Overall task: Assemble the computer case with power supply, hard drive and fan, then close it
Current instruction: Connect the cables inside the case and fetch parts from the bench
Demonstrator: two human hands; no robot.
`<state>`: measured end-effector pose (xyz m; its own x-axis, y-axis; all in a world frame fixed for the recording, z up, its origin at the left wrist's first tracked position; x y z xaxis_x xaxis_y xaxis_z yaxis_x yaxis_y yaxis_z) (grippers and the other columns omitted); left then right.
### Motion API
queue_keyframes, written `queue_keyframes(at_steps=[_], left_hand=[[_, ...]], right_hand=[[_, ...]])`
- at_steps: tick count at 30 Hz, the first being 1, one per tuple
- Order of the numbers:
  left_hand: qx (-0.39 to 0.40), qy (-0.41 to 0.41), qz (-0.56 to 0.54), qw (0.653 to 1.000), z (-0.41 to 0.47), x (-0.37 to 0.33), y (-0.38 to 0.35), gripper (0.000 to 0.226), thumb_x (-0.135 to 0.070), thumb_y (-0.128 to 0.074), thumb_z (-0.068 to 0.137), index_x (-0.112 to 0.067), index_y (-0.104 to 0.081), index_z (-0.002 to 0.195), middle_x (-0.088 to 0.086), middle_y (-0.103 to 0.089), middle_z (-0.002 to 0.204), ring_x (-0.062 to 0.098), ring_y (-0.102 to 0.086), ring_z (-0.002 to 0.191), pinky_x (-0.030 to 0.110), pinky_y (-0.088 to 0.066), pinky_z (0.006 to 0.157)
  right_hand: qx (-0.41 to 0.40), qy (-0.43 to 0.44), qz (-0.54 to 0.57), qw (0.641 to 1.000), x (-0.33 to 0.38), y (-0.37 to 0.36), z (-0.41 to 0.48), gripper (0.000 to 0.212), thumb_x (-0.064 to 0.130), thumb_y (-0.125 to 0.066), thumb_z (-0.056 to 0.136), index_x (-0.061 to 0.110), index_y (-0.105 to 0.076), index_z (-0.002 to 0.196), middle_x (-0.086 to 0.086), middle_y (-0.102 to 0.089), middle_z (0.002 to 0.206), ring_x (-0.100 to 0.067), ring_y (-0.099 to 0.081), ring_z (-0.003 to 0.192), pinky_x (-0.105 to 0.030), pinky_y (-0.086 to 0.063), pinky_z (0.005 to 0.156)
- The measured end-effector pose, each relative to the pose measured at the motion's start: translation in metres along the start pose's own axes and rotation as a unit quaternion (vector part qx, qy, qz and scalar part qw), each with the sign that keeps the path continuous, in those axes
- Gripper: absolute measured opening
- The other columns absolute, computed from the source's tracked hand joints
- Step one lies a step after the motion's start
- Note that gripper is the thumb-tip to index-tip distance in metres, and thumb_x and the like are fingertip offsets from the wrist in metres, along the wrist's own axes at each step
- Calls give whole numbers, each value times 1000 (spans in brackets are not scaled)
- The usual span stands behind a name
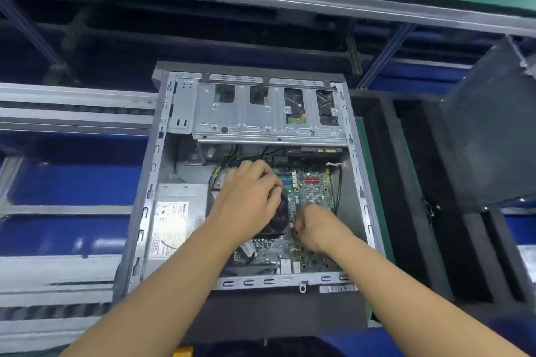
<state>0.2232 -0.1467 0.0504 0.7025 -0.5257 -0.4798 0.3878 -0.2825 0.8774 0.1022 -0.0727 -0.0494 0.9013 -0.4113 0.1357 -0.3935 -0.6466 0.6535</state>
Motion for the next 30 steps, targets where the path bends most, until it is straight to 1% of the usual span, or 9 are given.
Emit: queue_keyframes(at_steps=[2, 5, 8, 12, 15, 19, 22, 25, 30], left_hand=[[-15, 10, -2, 1000, 3, 3, 4, 27, -33, -47, 100, -23, -68, 111, -6, -55, 115, 19, -45, 113, 40, -35, 96], [-37, 21, -9, 999, 4, 5, 7, 26, -33, -47, 99, -22, -68, 110, -6, -56, 114, 20, -46, 112, 41, -37, 95], [-62, 47, -22, 997, 3, 11, 10, 25, -33, -48, 97, -21, -67, 108, -6, -55, 111, 19, -47, 110, 40, -38, 95], [-75, 83, -65, 992, 0, 18, 17, 20, -25, -49, 97, -20, -64, 110, -6, -53, 114, 16, -47, 111, 39, -37, 99], [-99, 19, -105, 989, -2, -1, 40, 18, -12, -53, 95, -12, -65, 107, -3, -56, 114, 16, -54, 107, 39, -45, 94], [-95, -39, 5, 995, 8, -5, 64, 19, -11, -51, 92, -12, -67, 102, -3, -64, 102, 19, -61, 96, 40, -46, 87], [-59, -4, 60, 996, 11, 17, 58, 20, -10, -54, 92, -13, -68, 105, -3, -66, 101, 21, -61, 95, 39, -43, 92], [-29, -2, 80, 996, 9, 22, 44, 23, -15, -50, 92, -17, -68, 105, -8, -66, 104, 16, -61, 93, 34, -43, 90], [-88, 92, 120, 985, 9, 44, 56, 22, -18, -50, 89, -18, -71, 97, -5, -71, 92, 19, -64, 82, 38, -48, 83]], right_hand=[[-80, 8, 105, 991, -2, 17, -2, 22, -4, -48, 95, 13, -61, 103, -9, -64, 105, -23, -61, 89, -31, -52, 78], [-145, 30, 261, 954, -1, 36, -7, 26, 0, -40, 99, 22, -53, 97, -5, -64, 96, -28, -65, 86, -47, -58, 81], [-179, 73, 321, 927, 9, 49, -11, 32, -3, -38, 99, 27, -50, 99, -1, -61, 89, -34, -64, 90, -49, -56, 83], [-208, 154, 302, 918, 28, 65, -17, 30, 0, -41, 101, 27, -50, 110, 5, -59, 94, -18, -61, 89, -34, -52, 81], [-229, 198, 282, 910, 37, 81, -22, 26, 3, -44, 102, 25, -55, 111, 6, -60, 102, -10, -59, 94, -22, -47, 81], [-235, 256, 236, 908, 55, 96, -24, 25, -1, -46, 100, 17, -63, 105, 4, -60, 104, -10, -55, 95, -8, -37, 79], [-205, 276, 240, 908, 66, 95, -21, 27, -1, -45, 99, 17, -64, 102, 4, -61, 103, -12, -57, 95, -10, -39, 80], [-184, 282, 254, 907, 74, 95, -18, 33, -3, -43, 96, 18, -67, 104, 4, -66, 102, -12, -61, 96, -24, -48, 83], [-166, 258, 163, 938, 80, 84, -5, 44, 0, -41, 100, 16, -61, 136, -3, -59, 140, -20, -47, 133, -31, -36, 111]])
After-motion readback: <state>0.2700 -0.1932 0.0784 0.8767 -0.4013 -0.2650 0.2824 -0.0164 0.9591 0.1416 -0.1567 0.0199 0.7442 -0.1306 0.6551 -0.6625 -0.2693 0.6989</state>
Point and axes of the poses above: each hand's wrist, its own z-axis towards the middle knuckle, its own y-axis out of the back of the hand, x = y × z, the point moved 10 cm from there along z, towards the middle knuckle
